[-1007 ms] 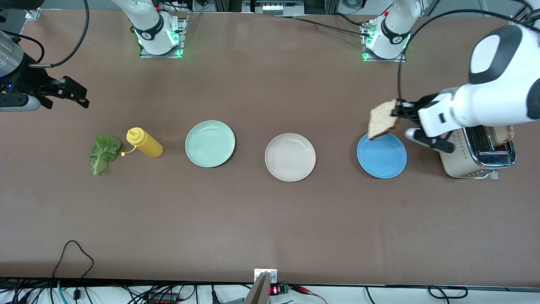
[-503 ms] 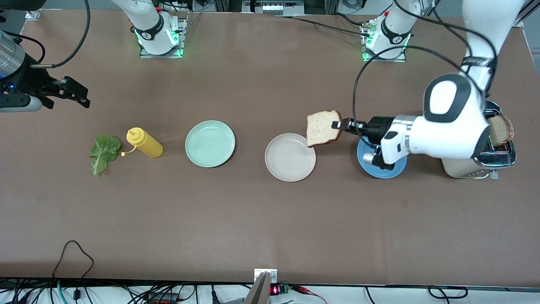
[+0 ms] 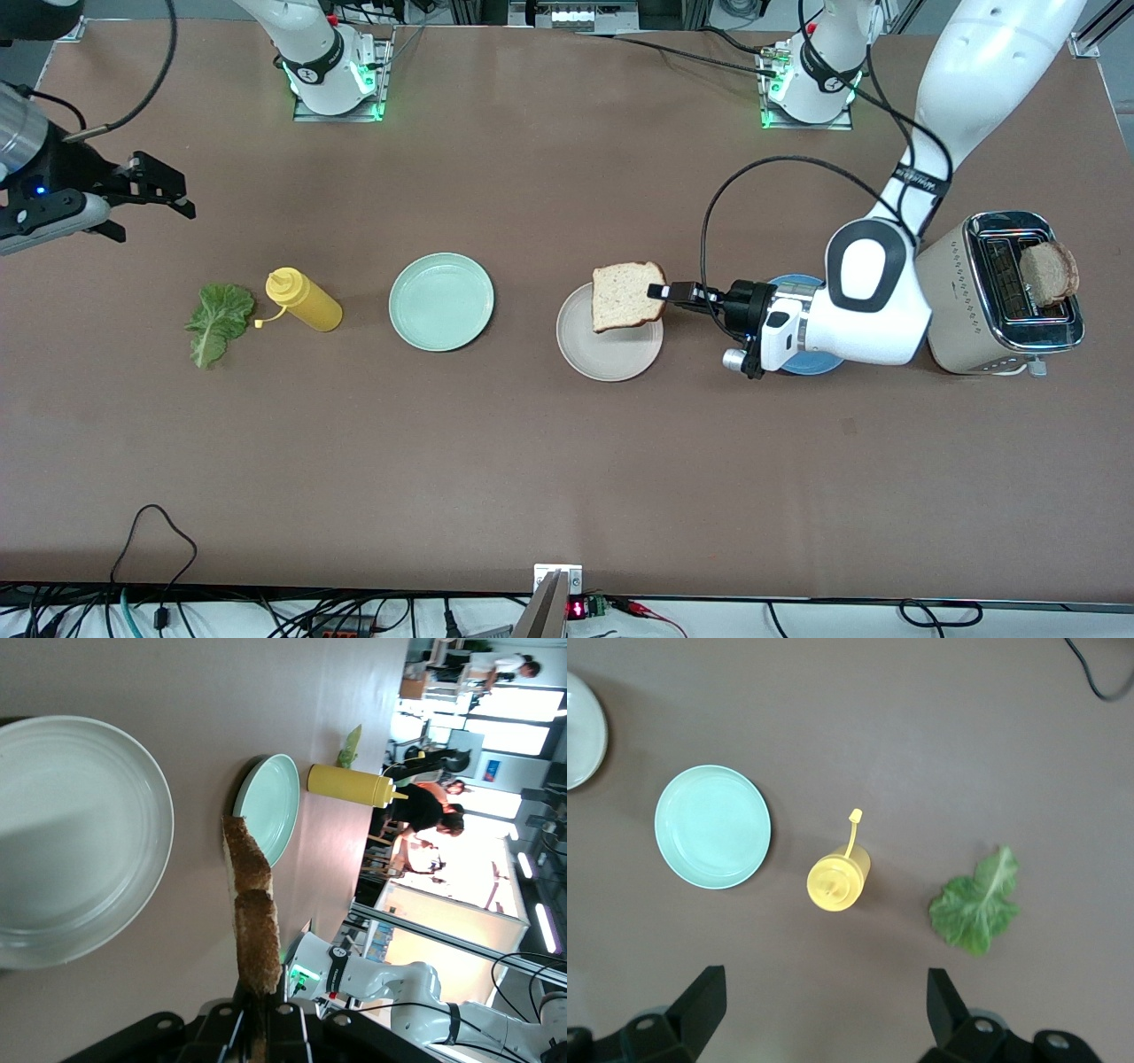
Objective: Make sandwich in beige plate with both arms
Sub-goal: 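Release the bread on the beige plate while the right gripper reaches the bottle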
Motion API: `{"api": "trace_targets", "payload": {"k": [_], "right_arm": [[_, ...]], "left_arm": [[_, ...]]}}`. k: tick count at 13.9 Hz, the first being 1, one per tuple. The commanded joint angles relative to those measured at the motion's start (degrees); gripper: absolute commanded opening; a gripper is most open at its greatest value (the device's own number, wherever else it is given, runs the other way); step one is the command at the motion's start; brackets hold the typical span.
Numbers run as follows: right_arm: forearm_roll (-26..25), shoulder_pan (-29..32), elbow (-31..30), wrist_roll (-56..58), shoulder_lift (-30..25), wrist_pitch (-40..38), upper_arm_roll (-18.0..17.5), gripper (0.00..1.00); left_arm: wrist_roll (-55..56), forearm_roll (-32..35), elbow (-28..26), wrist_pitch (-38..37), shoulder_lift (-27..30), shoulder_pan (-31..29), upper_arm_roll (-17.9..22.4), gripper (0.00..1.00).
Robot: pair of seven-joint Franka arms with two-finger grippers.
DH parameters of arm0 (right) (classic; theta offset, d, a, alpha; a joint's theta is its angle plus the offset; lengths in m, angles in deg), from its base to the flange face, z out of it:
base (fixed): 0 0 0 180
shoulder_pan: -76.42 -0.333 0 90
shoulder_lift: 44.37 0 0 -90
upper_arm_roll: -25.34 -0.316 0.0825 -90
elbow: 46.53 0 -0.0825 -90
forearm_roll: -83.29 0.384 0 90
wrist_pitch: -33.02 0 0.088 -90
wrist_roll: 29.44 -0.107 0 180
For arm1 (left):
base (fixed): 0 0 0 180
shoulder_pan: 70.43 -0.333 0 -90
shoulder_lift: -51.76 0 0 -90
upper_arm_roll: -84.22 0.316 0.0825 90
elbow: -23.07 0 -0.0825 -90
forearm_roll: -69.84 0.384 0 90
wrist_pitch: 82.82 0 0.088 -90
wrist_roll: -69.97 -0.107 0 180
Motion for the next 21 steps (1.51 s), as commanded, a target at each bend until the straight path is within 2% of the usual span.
{"api": "trace_targets", "payload": {"k": [1,3,5,8,11,16,17,18,19,20,21], "right_arm": [[5.0,3.4,-3.7,11.8,-0.6,2.9,0.1,1.00],[11.6,8.0,-7.0,23.0,-0.5,4.2,0.1,1.00],[18.0,12.2,-10.4,34.2,-0.1,5.4,0.1,1.00],[24.6,16.2,-13.7,46.3,0.8,5.8,0.3,1.00],[33.8,19.2,-14.8,64.2,5.0,5.6,0.3,1.00],[46.2,22.7,-14.8,85.9,15.3,0.7,0.3,1.00],[48.4,23.0,-14.8,90.9,17.5,0.5,0.3,1.00],[50.1,23.6,-14.8,95.3,19.4,-0.4,0.3,1.00],[51.5,24.2,-14.8,98.8,21.8,-2.2,0.3,1.00],[52.9,24.9,-14.7,102.3,24.2,-3.5,0.3,1.00],[53.9,25.1,-14.4,105.5,26.5,-3.9,0.3,1.00]], "left_arm": [[-11.8,-6.4,-4.0,2.6,-1.9,-0.9,-0.5,0.00],[-18.4,-10.4,-4.4,2.9,-4.7,-0.8,-0.5,0.00],[-24.2,-11.3,-4.4,4.5,-7.1,-0.8,-0.5,0.00],[-28.8,-14.3,-4.1,5.3,-10.1,-0.6,-0.5,0.00],[-34.3,-17.7,-3.5,5.4,-13.6,0.1,-0.1,0.00],[-35.2,-17.1,-3.5,9.8,-14.1,1.2,0.2,0.00],[-35.1,-17.1,-3.5,10.1,-14.1,1.2,0.4,0.05],[-34.9,-17.1,-3.5,10.2,-14.1,1.5,0.4,0.35],[-34.9,-17.1,-3.5,10.2,-14.0,2.0,0.9,0.58],[-35.3,-17.0,-3.5,10.2,-13.9,2.1,1.5,1.00],[-35.2,-16.8,-3.5,10.2,-13.7,2.1,1.6,1.00]]}}
